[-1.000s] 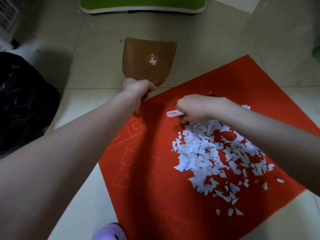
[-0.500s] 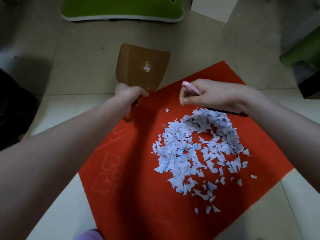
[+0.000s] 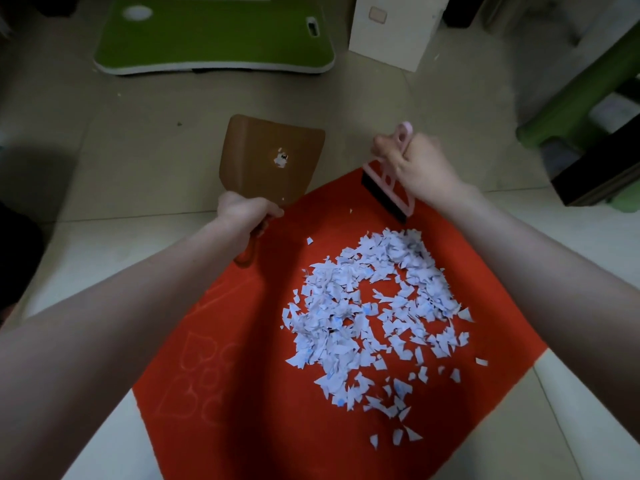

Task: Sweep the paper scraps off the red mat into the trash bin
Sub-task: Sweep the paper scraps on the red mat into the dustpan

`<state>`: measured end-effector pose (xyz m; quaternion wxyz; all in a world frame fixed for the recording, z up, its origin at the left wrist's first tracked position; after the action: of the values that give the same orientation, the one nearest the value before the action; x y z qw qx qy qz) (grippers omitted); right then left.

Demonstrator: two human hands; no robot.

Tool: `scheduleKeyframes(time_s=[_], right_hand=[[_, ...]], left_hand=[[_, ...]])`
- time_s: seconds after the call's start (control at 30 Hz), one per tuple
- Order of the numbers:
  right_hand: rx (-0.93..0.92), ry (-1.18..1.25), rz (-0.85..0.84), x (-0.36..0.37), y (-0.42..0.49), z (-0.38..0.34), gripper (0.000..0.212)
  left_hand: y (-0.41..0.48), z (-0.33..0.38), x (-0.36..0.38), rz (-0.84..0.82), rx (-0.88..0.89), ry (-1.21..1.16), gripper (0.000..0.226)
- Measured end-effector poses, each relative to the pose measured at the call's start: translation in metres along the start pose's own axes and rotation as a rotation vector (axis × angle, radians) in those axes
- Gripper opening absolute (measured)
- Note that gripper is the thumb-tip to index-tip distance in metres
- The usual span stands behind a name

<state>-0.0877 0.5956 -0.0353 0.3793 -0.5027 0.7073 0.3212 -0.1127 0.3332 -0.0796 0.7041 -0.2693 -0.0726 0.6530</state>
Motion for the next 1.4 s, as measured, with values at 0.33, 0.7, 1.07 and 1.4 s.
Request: scheduleKeyframes(time_s=[0.33, 0.7, 1.07, 1.4], right_hand=[[-0.047, 0.041, -0.187, 0.045, 0.003, 0.022, 0.062], [-0.094, -0.075, -0.566, 0.046, -0.003, 0.036, 0.022], [-0.048, -0.139, -0.3, 0.038, 0.048, 0.026, 0.027], [-0.254, -0.091, -0.663, 0.071, 0.006, 0.005, 0.016]], left_hand=[[0.007, -0.007, 0.005, -0.017, -0.001, 0.006, 0.024], [0.017, -0.011, 0.003, -0.012, -0.004, -0.009, 0.022], [0.025, -0.01, 0.004, -0.008, -0.008, -0.048, 0.025], [0.028, -0.016, 0.0, 0.01, -0.021, -0.037, 0.024]])
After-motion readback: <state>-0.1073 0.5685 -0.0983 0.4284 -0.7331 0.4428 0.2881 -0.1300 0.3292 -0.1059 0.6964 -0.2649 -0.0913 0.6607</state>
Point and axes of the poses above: each hand's wrist, its own y-axis towards the middle knuckle, its own x-axis out of the palm, z = x × y, the point moved 2 cm from there along y, towards the middle knuckle, and after that the axes turned 6 degrees about x, right-handed, at the moved point
